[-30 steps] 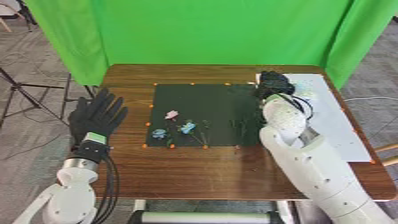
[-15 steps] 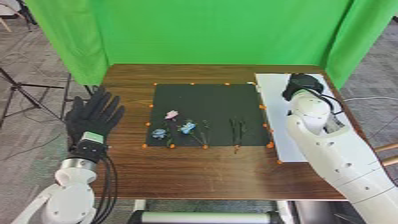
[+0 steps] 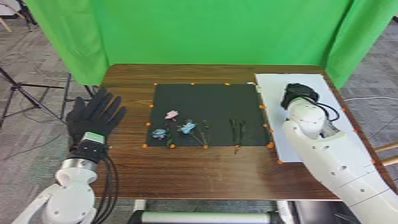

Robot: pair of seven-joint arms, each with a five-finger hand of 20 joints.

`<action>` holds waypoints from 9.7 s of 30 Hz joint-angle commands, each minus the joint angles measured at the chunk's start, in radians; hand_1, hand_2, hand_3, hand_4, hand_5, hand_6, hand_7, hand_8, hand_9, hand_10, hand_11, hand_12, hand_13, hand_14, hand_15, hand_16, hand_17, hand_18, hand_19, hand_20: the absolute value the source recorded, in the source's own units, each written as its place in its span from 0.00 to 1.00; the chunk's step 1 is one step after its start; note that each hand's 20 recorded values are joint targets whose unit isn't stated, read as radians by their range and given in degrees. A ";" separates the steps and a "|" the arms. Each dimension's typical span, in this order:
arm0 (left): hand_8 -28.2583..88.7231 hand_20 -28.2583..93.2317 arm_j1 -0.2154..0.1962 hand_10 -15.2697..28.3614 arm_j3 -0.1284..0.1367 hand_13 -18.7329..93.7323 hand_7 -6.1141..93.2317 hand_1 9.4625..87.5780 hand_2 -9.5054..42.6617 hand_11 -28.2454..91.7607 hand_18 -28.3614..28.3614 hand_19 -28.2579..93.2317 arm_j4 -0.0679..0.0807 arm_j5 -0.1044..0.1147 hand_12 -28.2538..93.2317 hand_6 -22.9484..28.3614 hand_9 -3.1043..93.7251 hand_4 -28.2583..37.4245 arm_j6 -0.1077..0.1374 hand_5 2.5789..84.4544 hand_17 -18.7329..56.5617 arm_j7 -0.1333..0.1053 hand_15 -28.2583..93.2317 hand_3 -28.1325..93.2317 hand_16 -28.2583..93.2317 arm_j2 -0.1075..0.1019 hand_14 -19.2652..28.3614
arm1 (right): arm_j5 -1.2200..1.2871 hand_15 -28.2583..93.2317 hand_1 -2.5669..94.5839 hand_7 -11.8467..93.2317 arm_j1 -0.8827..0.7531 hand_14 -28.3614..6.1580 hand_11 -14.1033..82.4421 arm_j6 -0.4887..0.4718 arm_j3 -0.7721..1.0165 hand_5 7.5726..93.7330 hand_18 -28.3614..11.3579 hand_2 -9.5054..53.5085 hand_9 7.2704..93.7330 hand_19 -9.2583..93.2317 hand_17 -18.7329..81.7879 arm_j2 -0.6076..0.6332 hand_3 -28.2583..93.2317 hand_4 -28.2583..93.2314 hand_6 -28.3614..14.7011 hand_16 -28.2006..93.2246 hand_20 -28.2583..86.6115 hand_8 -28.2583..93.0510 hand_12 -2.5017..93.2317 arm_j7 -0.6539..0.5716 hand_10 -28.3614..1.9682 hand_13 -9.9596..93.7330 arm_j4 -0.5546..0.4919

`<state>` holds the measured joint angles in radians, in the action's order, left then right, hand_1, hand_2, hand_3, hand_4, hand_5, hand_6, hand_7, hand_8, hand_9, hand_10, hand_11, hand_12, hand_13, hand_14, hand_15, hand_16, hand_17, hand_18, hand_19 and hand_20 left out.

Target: Arrange flowers

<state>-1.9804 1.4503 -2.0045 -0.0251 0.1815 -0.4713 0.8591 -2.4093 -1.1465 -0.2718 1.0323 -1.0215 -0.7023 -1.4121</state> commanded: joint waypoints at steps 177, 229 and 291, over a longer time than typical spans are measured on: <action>0.16 0.32 -0.002 0.66 -0.018 0.40 0.23 0.24 0.49 0.43 0.75 0.55 -0.023 0.043 0.31 0.58 0.41 0.00 0.059 0.51 0.18 0.007 0.58 0.82 0.15 0.011 0.71 | -0.064 0.50 0.63 0.36 -0.044 0.68 0.20 0.061 -0.148 0.81 0.20 0.00 0.91 0.94 0.58 0.044 0.81 0.00 0.66 0.54 0.55 0.24 0.36 0.281 0.67 0.81 -0.287; 0.15 0.32 -0.005 0.66 -0.016 0.40 0.26 0.24 0.48 0.46 0.75 0.57 -0.043 0.117 0.32 0.59 0.41 0.00 0.075 0.49 0.18 -0.010 0.60 0.83 0.15 0.013 0.71 | -0.059 0.59 0.43 0.30 -0.079 0.49 0.27 0.080 -0.044 0.65 0.16 0.00 0.63 0.90 0.53 0.067 0.86 0.00 0.60 0.39 0.54 0.13 0.18 0.273 0.44 0.70 -0.312; 0.17 0.31 -0.027 0.65 0.070 0.37 0.21 0.22 0.47 0.41 0.75 0.54 0.006 -0.085 0.33 0.58 0.36 0.00 -0.094 0.44 0.17 0.133 0.55 0.81 0.17 0.044 0.71 | 0.030 0.51 0.70 0.47 -0.419 0.77 0.27 0.045 0.205 0.73 0.61 0.00 0.89 0.93 0.76 0.075 0.81 0.00 0.65 0.61 0.30 0.25 0.49 0.312 0.68 0.86 -0.495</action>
<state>-1.9916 1.5091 -1.9997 -0.1011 0.0974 -0.3361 0.8991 -2.3553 -1.4343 -0.2262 1.2392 -0.9352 -0.3869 -1.7900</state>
